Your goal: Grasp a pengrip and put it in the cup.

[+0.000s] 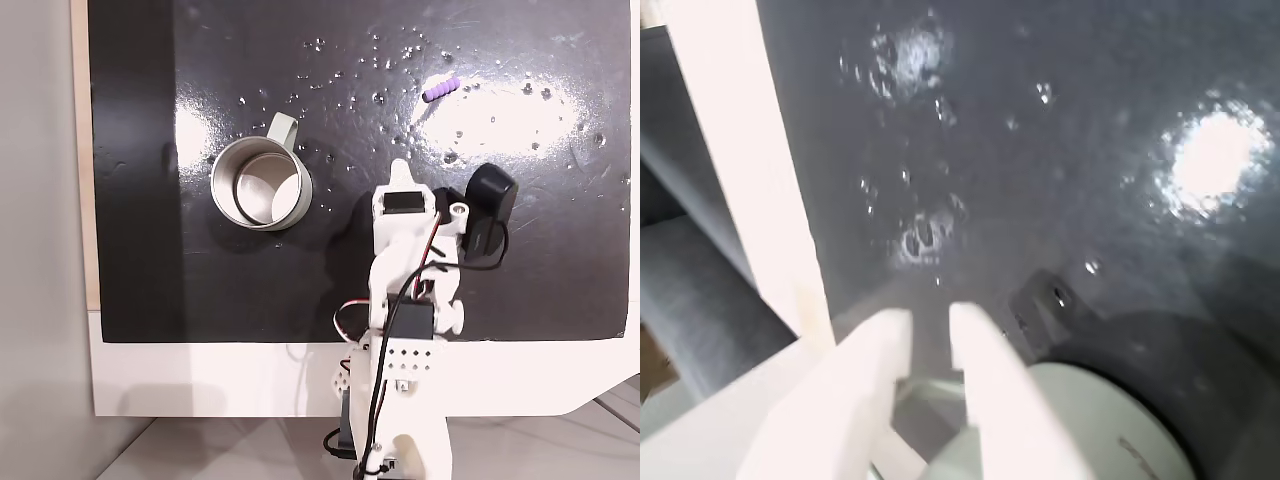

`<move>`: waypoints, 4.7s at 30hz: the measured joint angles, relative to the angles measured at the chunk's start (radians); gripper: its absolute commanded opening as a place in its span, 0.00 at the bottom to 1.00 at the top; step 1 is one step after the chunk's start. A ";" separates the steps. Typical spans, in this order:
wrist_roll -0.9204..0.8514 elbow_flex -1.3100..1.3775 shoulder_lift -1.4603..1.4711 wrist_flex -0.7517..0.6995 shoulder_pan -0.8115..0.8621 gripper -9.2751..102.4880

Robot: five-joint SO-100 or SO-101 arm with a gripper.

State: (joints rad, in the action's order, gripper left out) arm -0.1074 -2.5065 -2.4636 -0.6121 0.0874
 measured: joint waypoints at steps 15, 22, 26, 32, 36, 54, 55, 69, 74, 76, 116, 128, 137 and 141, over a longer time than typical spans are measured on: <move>-0.052 0.485 0.632 0.000 0.048 0.11; -0.052 0.663 0.798 -0.089 0.048 0.18; -0.057 0.752 0.876 -0.133 0.048 0.25; -0.095 0.856 0.939 -0.250 0.054 0.29; -0.101 0.986 1.049 -0.368 0.097 0.29; -0.109 2.014 1.758 -0.930 0.163 0.29; -0.109 2.117 1.819 -0.985 0.163 0.29; -0.123 2.732 2.186 -1.177 0.146 0.13; -0.123 2.732 2.189 -1.177 0.144 0.08; -0.123 2.732 2.189 -1.177 0.144 0.08; -0.049 1.574 0.887 -1.184 -0.531 0.08; -0.080 1.500 0.902 -1.184 -0.678 0.08; -0.081 1.488 0.902 -1.184 -0.653 0.26; -0.081 1.488 0.902 -1.184 -0.634 0.37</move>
State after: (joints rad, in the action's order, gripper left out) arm -0.1887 -1.0186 -1.5616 -1.7963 -0.5461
